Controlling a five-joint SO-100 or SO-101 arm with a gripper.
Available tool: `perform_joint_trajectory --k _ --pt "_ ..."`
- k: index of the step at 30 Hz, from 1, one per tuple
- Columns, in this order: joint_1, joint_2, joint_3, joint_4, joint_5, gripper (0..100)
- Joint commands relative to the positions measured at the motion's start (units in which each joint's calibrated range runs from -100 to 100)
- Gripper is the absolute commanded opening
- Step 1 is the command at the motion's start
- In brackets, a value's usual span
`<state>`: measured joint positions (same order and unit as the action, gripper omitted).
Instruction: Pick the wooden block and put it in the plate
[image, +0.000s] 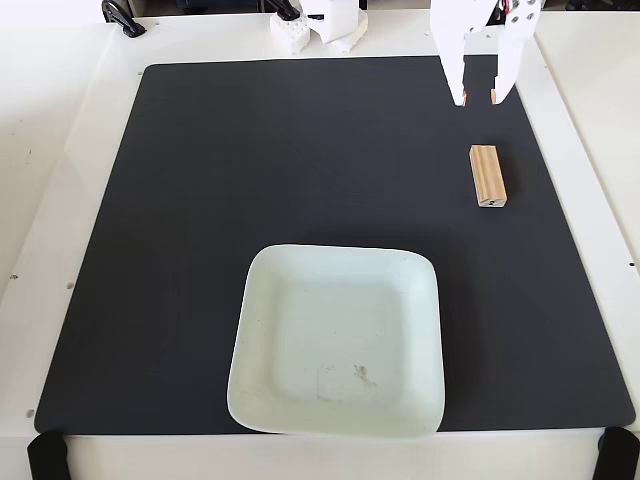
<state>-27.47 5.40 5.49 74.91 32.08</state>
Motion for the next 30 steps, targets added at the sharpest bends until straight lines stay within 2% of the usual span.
perform_joint_trajectory --k 1,5,8,12,17,30 --pt "0.6 1.8 -2.12 -3.28 -0.21 16" --pt "2.39 6.21 -2.39 -9.91 0.38 16" --pt "4.52 9.43 -3.47 -13.01 2.78 17" --pt "6.31 13.33 -6.52 -13.09 5.35 25" --pt "6.42 15.7 -9.22 -13.01 5.29 35" --pt "5.86 16.55 -3.74 -13.09 5.13 35"
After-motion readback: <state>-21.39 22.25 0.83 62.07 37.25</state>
